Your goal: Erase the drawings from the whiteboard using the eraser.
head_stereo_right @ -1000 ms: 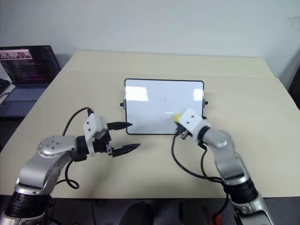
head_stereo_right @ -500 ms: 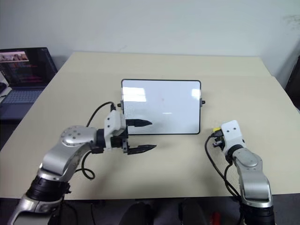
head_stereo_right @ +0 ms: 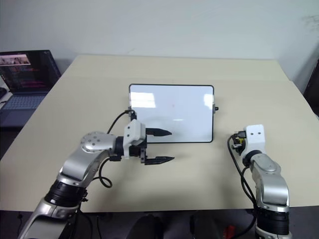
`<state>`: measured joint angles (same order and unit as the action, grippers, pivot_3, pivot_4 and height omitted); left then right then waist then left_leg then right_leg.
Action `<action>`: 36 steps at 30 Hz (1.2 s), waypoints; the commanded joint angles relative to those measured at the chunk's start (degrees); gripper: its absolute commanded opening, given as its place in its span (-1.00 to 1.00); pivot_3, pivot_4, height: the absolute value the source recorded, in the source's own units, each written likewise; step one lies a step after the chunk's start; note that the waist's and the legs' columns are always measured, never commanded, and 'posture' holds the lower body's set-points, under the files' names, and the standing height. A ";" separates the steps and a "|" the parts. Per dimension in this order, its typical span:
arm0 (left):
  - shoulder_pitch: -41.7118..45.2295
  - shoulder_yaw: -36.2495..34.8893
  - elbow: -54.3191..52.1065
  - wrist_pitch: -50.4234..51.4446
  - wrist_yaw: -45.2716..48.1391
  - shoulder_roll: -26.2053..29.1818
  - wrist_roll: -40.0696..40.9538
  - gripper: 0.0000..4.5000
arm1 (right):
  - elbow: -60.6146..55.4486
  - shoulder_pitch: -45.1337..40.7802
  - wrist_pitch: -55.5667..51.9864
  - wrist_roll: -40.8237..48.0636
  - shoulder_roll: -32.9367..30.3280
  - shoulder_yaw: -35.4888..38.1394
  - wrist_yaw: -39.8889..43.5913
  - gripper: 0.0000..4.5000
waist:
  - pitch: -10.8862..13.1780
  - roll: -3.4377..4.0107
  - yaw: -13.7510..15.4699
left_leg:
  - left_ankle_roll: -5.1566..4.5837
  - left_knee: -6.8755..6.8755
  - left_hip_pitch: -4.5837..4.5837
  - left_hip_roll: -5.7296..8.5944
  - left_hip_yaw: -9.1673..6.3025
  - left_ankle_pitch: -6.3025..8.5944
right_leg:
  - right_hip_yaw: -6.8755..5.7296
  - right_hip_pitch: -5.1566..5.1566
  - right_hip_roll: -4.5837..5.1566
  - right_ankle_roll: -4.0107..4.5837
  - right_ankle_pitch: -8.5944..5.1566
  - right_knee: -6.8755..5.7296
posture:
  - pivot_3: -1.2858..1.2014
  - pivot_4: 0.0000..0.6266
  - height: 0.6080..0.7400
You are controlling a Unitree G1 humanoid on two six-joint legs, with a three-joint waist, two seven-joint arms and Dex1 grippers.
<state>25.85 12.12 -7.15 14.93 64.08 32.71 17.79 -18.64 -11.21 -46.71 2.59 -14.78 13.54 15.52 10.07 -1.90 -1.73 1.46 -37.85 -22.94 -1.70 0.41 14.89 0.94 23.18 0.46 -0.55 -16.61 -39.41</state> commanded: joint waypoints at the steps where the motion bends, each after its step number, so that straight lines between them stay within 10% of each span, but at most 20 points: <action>1: 0.75 -0.28 -1.31 -0.55 -0.10 -0.34 0.06 1.00 | 0.21 -1.34 0.71 1.35 -0.63 1.42 -1.21 -0.50 | 0.00 0.00 0.01 | 0.00 0.00 0.00 0.00 0.00 0.00 | 0.00 0.00 0.00 0.00 0.00 0.00 | 0.03 -0.52 1.00; 12: -1.36 -1.52 -2.98 0.12 -1.83 -0.02 0.36 1.00 | 0.08 -2.07 1.36 4.76 -0.76 2.34 -2.79 0.99 | 0.00 0.01 -0.01 | 0.00 0.00 0.01 -0.01 0.00 0.00 | 0.00 0.00 0.00 0.00 0.00 -0.01 | 0.03 -0.52 1.00; 36: -33.70 -35.74 -21.87 3.47 -48.96 -16.13 1.05 1.00 | -5.62 17.19 37.41 12.34 4.48 -4.19 3.87 0.99 | -0.03 -0.02 0.15 | 0.02 -0.04 0.13 0.01 -0.03 0.02 | -0.04 -0.13 0.41 -0.15 -0.02 -0.03 | 0.03 -0.52 1.00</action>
<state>-7.52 -22.17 -26.73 20.54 17.00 16.95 20.04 -23.48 6.03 -11.16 12.59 -10.03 7.94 18.23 10.03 -1.92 -1.59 1.48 -37.89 -22.81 -1.69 0.40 14.91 0.90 23.04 0.87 -0.64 -16.60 -39.42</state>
